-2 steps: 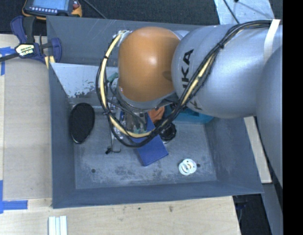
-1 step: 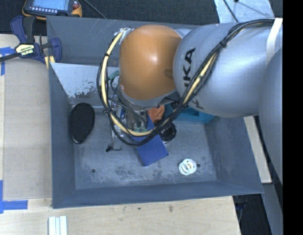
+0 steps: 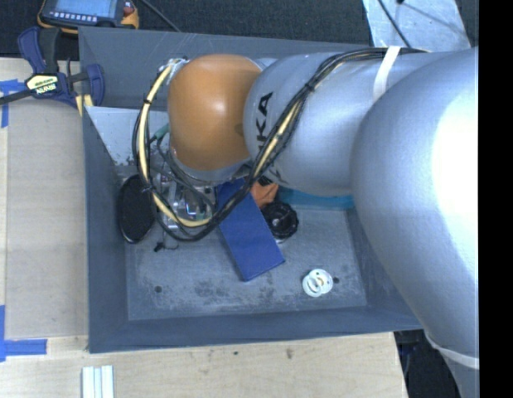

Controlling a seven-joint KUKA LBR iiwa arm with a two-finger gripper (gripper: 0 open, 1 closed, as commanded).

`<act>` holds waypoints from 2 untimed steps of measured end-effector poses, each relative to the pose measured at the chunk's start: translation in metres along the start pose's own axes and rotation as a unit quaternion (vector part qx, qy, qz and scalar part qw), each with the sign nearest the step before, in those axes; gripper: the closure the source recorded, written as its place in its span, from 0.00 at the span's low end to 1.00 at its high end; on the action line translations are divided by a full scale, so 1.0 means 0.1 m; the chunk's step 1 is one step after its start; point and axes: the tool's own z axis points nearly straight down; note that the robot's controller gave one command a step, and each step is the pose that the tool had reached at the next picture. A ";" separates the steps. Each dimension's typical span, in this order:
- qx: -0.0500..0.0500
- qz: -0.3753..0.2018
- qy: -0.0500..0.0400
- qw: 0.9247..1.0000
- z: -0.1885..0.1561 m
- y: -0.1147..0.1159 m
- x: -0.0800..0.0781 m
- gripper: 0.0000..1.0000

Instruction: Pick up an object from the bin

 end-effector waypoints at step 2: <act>0.000 -0.298 0.001 0.954 0.17 0.19 -0.46 0.00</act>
Offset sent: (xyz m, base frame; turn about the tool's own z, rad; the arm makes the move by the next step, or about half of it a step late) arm 0.0481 0.0200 -0.0232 -0.6191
